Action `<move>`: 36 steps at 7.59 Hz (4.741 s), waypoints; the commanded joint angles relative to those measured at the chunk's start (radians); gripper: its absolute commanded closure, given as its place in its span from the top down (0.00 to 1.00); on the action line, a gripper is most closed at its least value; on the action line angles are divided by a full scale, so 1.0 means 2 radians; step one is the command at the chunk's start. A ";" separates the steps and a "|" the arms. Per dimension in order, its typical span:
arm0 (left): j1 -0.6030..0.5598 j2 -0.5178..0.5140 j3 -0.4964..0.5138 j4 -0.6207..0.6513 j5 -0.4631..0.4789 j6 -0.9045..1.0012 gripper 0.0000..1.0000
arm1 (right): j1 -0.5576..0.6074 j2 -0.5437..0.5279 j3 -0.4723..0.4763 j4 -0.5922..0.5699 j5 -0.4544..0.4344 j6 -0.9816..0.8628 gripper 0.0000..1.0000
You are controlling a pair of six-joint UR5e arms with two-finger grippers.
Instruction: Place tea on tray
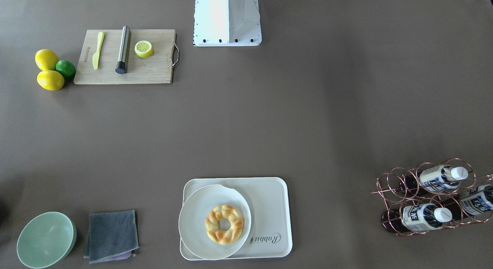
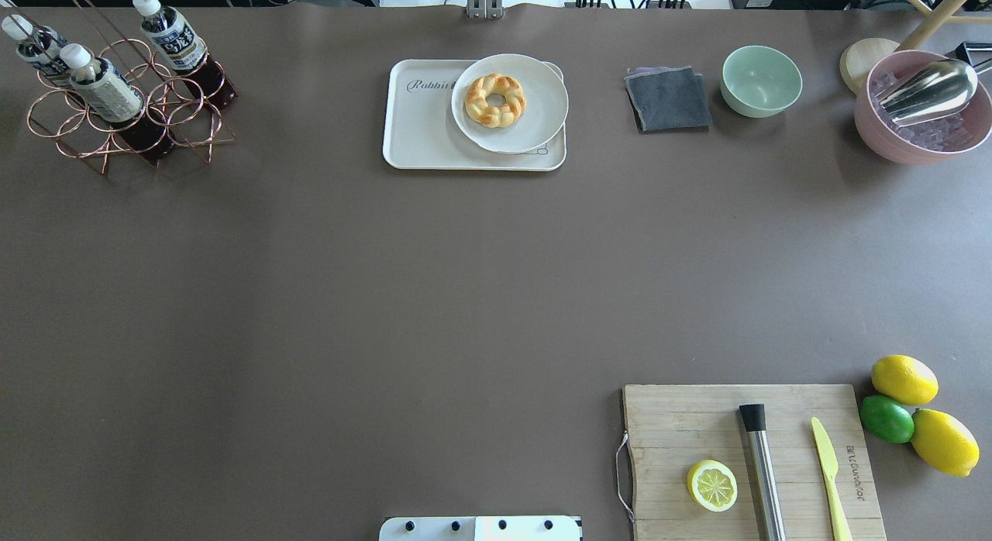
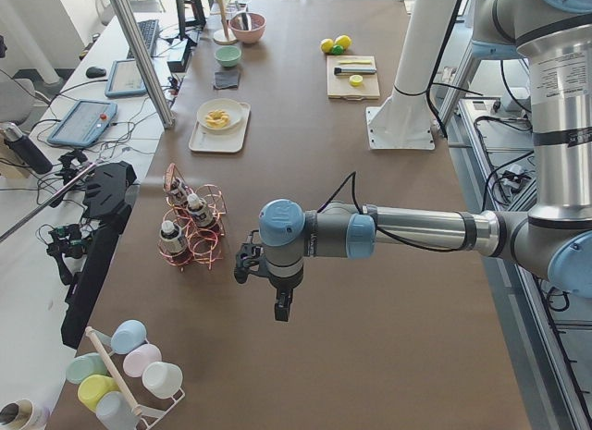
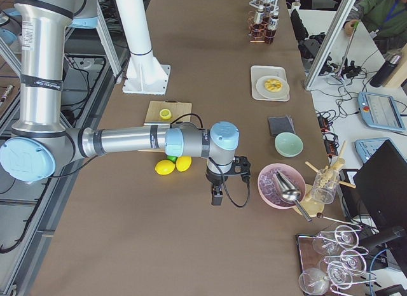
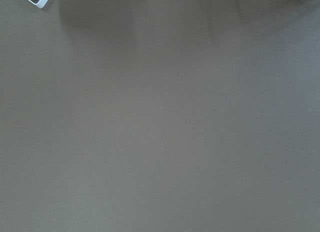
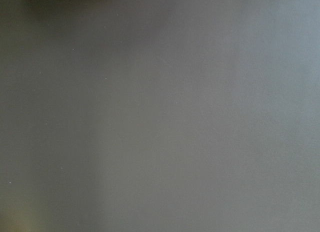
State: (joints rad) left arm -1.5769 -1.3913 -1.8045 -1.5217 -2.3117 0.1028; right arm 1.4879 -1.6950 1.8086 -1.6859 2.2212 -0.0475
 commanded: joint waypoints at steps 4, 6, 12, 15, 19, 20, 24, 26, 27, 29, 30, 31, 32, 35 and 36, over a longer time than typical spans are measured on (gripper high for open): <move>0.000 0.002 -0.001 0.000 -0.001 0.001 0.97 | 0.000 0.000 0.001 0.000 0.000 0.000 1.00; 0.000 -0.002 -0.005 -0.001 -0.001 0.001 0.97 | 0.000 0.001 0.002 0.000 0.000 0.000 1.00; 0.000 -0.019 -0.014 -0.044 -0.005 -0.005 0.97 | 0.000 0.000 0.003 0.000 0.000 -0.001 1.00; 0.000 -0.022 -0.001 -0.048 -0.007 0.002 0.97 | 0.000 0.000 0.003 0.000 0.000 0.000 1.00; -0.001 -0.016 -0.008 -0.125 -0.039 -0.003 0.97 | 0.000 0.000 0.002 0.000 -0.001 0.001 1.00; -0.001 -0.015 -0.005 -0.150 -0.039 -0.005 0.97 | 0.000 0.000 0.002 0.000 0.000 0.001 1.00; -0.001 -0.022 -0.014 -0.162 -0.038 -0.036 0.98 | 0.001 0.000 0.003 -0.001 0.000 0.001 1.00; 0.014 -0.028 0.007 -0.294 -0.034 -0.177 0.98 | 0.000 0.000 0.003 0.000 0.000 0.001 1.00; 0.039 -0.028 0.007 -0.329 -0.031 -0.228 0.98 | 0.000 0.000 0.003 0.000 0.000 0.001 1.00; 0.092 -0.034 0.007 -0.408 0.043 -0.331 0.97 | 0.000 0.000 0.002 -0.001 0.000 0.001 1.00; 0.116 -0.040 0.007 -0.428 0.063 -0.361 0.97 | 0.000 0.000 0.002 -0.001 0.000 0.001 1.00; 0.139 -0.044 0.007 -0.458 0.102 -0.401 0.97 | 0.000 0.000 0.002 -0.001 0.001 0.001 1.00; 0.175 -0.057 0.007 -0.475 0.156 -0.450 0.94 | 0.000 0.000 0.002 -0.001 0.000 0.001 1.00; 0.245 -0.100 0.032 -0.470 0.276 -0.476 0.93 | 0.000 0.000 0.002 -0.001 0.001 0.001 1.00; 0.245 -0.122 0.055 -0.470 0.278 -0.474 0.92 | 0.000 0.000 0.002 -0.001 0.000 0.001 1.00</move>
State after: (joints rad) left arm -1.1174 -1.5675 -1.7588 -2.4650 -1.8220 -0.8395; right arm 1.4879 -1.6950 1.8117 -1.6873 2.2226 -0.0460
